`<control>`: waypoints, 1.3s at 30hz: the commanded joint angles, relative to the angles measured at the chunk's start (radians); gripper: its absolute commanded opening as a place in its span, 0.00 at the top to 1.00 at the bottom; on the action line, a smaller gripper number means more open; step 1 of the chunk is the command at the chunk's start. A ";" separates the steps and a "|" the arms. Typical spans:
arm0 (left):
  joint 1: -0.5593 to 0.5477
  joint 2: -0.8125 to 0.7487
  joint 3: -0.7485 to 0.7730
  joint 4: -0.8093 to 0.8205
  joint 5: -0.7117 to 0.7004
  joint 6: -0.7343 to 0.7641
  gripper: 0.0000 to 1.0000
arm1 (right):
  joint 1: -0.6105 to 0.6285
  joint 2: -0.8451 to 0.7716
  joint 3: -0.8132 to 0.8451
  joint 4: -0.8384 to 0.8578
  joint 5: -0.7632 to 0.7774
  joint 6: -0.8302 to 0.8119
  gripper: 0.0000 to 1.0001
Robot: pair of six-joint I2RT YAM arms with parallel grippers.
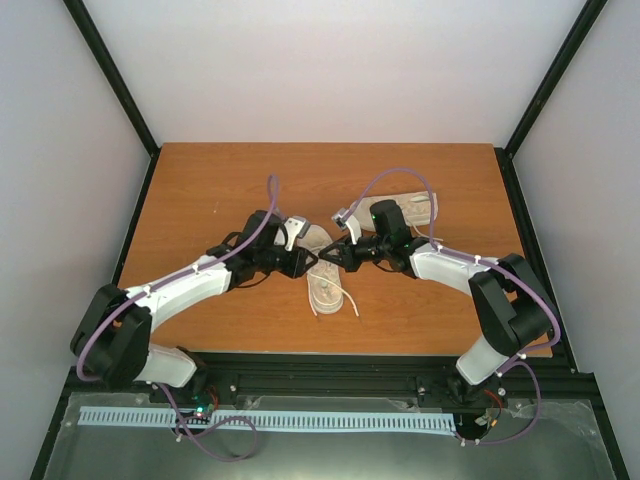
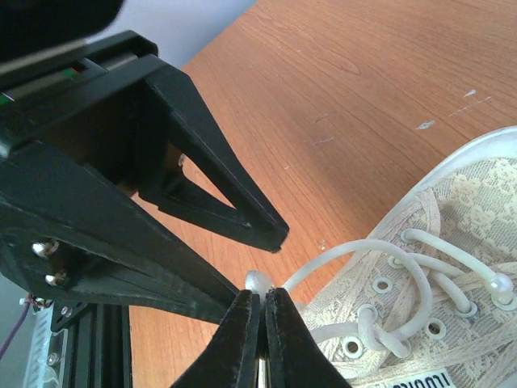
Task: Tie the shoes
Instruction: Wrap the shoelace around the shoelace, then cross the shoelace with the shoelace.
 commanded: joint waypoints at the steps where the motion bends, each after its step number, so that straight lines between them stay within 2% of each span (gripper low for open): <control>1: 0.010 0.031 0.013 0.053 0.030 0.060 0.64 | -0.005 -0.019 -0.005 0.021 -0.025 -0.024 0.97; 8: 0.012 0.085 0.022 0.083 0.035 0.074 0.72 | -0.005 -0.013 -0.003 0.015 -0.027 -0.027 0.97; 12: 0.013 0.081 0.003 0.144 0.038 0.068 0.95 | -0.005 -0.012 0.000 0.008 -0.010 -0.028 0.97; 14: 0.013 0.070 -0.018 0.173 0.027 0.057 0.99 | -0.005 -0.020 0.002 0.001 0.009 -0.024 0.86; 17: 0.013 0.053 -0.048 0.204 0.029 0.046 0.99 | -0.005 -0.053 0.004 -0.037 0.069 -0.017 0.58; 18: 0.013 0.050 -0.054 0.205 0.028 0.044 0.99 | -0.005 -0.071 -0.007 -0.044 0.091 -0.013 0.52; 20: 0.013 0.049 -0.062 0.200 0.026 0.044 0.99 | -0.005 -0.125 -0.047 -0.043 0.131 0.010 0.44; 22: 0.013 0.044 -0.070 0.199 0.027 0.044 0.99 | -0.005 -0.181 -0.121 -0.024 0.162 0.034 0.40; 25: 0.013 0.034 -0.078 0.200 0.031 0.042 0.99 | 0.000 -0.240 -0.213 -0.017 0.216 0.046 0.41; 28: 0.013 0.034 -0.079 0.200 0.035 0.041 0.99 | 0.006 -0.242 -0.269 -0.013 0.226 0.046 0.48; 31: 0.013 0.037 -0.081 0.199 0.038 0.040 0.99 | 0.041 -0.226 -0.285 -0.021 0.253 0.031 0.53; 39: 0.013 0.035 -0.082 0.186 0.038 0.042 0.99 | 0.049 -0.178 -0.287 -0.003 0.256 0.007 0.58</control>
